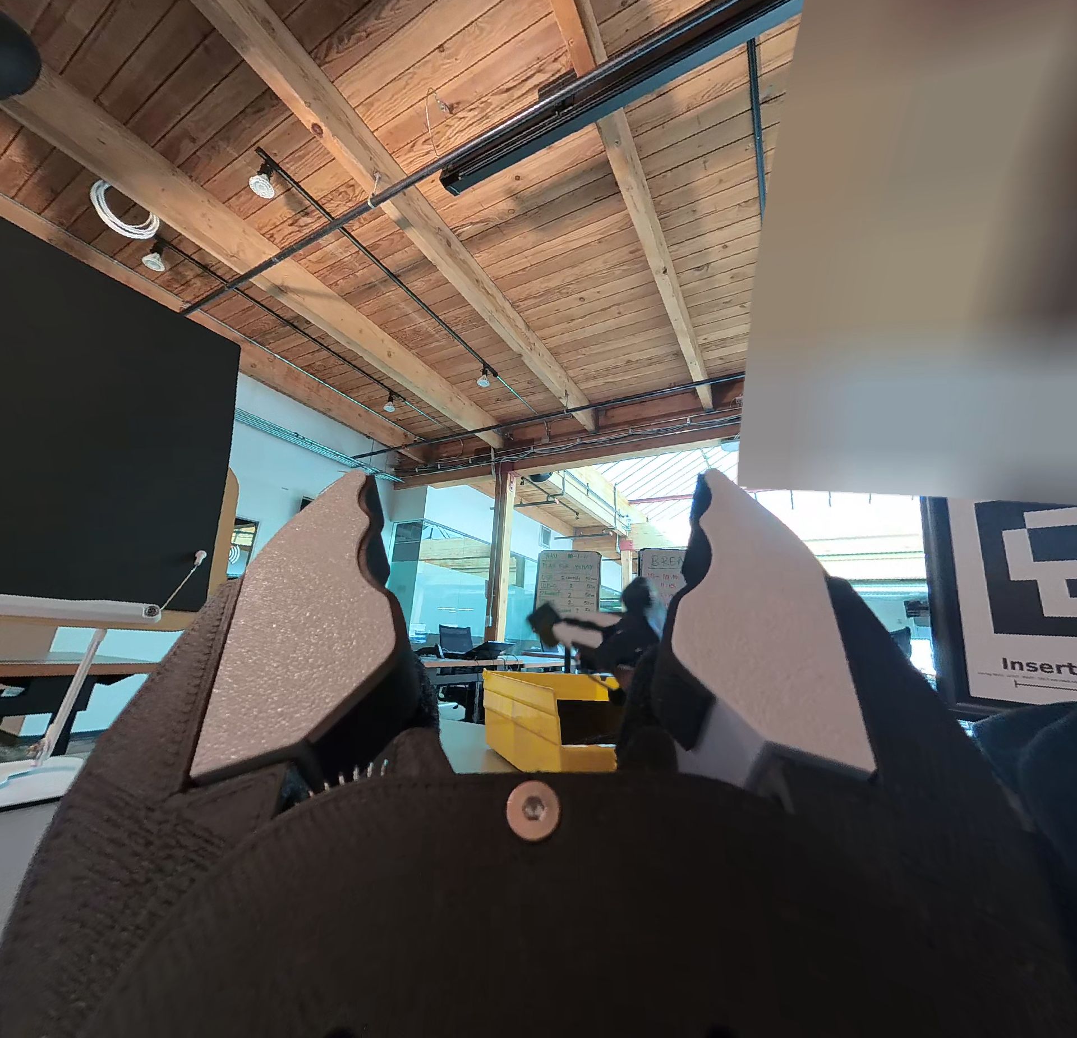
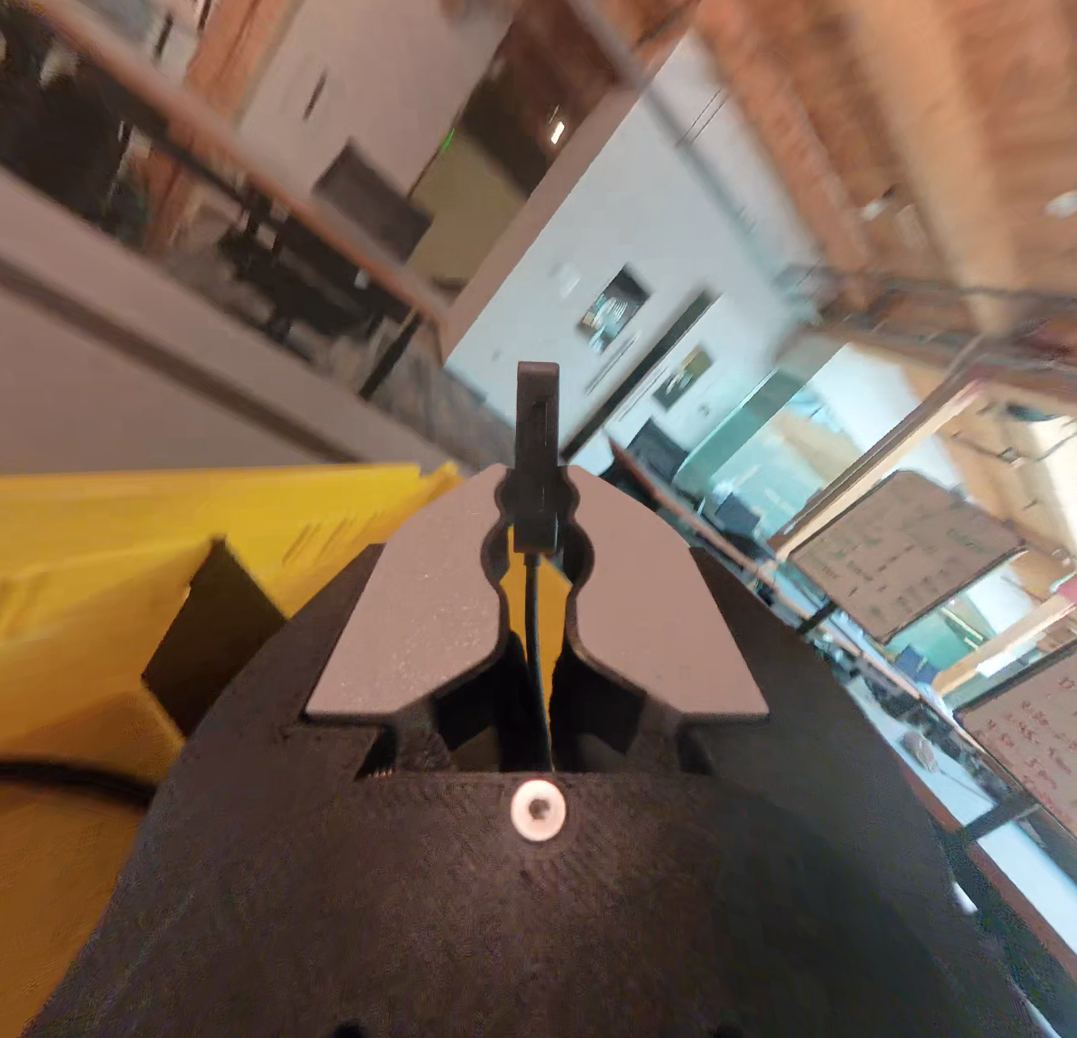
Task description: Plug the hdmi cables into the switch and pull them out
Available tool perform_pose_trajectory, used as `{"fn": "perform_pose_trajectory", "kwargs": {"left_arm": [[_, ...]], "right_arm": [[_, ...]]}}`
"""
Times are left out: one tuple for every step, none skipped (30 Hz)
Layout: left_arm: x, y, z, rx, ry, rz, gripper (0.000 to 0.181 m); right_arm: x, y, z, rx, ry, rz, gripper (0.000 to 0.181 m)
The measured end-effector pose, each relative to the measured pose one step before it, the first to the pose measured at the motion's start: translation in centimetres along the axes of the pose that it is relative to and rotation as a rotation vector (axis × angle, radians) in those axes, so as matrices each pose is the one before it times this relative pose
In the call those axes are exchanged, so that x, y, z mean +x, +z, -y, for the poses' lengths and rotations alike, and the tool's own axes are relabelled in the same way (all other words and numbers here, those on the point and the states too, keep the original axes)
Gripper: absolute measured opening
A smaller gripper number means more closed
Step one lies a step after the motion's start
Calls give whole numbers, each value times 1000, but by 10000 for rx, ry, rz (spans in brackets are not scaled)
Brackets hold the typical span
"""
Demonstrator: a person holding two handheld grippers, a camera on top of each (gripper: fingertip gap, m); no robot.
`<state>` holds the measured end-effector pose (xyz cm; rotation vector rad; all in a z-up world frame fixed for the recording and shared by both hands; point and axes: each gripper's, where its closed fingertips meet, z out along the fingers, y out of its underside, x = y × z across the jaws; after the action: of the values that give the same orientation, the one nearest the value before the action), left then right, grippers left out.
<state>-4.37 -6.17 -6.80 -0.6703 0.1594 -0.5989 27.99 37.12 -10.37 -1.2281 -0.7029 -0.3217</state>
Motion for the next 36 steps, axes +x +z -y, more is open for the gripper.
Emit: {"fn": "perform_pose_trajectory", "kwargs": {"left_arm": [[-23,-7,0,3,-12,7,100],[-13,-7,6,6,-10,9,100],[-25,-4,14,4,-11,13,100],[-38,-4,-11,-1,-17,17,100],[-42,-6,-4,0,-24,18,99],[-50,-7,5,4,-27,18,99],[-50,-6,8,5,-21,16,99],[-25,-8,-1,2,-17,11,99],[-24,0,-21,-10,-9,9,99],[-9,2,-31,-20,5,7,98],[11,1,-37,-22,17,2,98],[8,8,-41,-21,20,-2,98],[6,-2,-52,-24,19,0,98],[-16,0,-46,-28,19,10,98],[-21,4,-38,-22,15,17,98],[-37,-18,-15,-10,5,19,98],[-41,-26,-5,-2,3,27,97],[-50,-27,0,6,5,32,97],[-34,-42,14,13,4,28,97],[-34,-36,45,9,9,29,97],[-38,-31,9,2,15,32,97],[6,-27,20,-3,15,32,97],[15,-41,45,-6,21,28,97],[11,-49,57,-5,25,27,97],[-28,-52,47,-5,31,32,97],[-4,-60,28,-10,31,36,97],[-44,-41,10,-10,19,33,97],[-106,-1,0,-12,7,27,97],[-36,-30,22,1,3,25,97],[-37,-35,30,2,21,19,97],[-57,-15,19,-7,29,24,97],[-44,-14,9,3,21,19,97],[-56,-6,-30,3,17,14,97],[-36,-13,-25,-5,11,17,97],[-12,2,-42,-11,7,10,97],[-53,-3,-65,-13,4,-1,97]], "right_arm": [[-870,362,-1082,-687,-310,390,14],[-888,346,-812,-572,-383,407,14],[-847,277,-517,-417,-367,367,14],[-766,242,-402,-354,-292,337,14],[-771,236,-431,-331,-168,376,14],[-764,251,-497,-321,-7,425,14],[-731,239,-552,-303,113,447,14],[-606,173,-467,-232,198,398,14],[-150,-37,47,76,455,180,14],[-189,-174,22,16,364,273,14],[-330,-180,-18,5,340,361,14],[-323,-210,70,46,362,326,15],[-432,-225,38,-2,317,385,15],[-439,-269,99,-3,280,382,15],[-421,-294,76,-1,224,334,16],[-233,-226,31,-9,187,179,17],[-263,-151,-44,-45,150,195,17],[-293,-148,9,-10,120,227,17],[-261,-134,10,1,130,224,17],[-247,-116,0,-12,142,202,17],[-241,-130,-21,-29,138,198,18],[-359,-215,-31,-79,220,236,18],[-591,-355,-68,-125,165,381,18],[-856,-472,-88,-150,86,512,18],[-1004,-473,-92,-131,45,530,18],[-996,-443,-84,-74,73,424,18],[-1013,-409,-126,-91,13,389,18],[-913,-326,-118,-112,-245,391,18],[-685,-214,-107,-192,-173,297,17],[-382,-87,-58,-188,-30,137,18],[52,-23,21,-139,-117,-155,21],[113,-18,56,-82,-227,-201,21],[107,-57,66,-53,-258,-202,24],[255,-120,56,-27,-282,-281,30],[26,-207,31,-36,-242,-84,33],[12,-314,201,66,-113,-54,39]]}}
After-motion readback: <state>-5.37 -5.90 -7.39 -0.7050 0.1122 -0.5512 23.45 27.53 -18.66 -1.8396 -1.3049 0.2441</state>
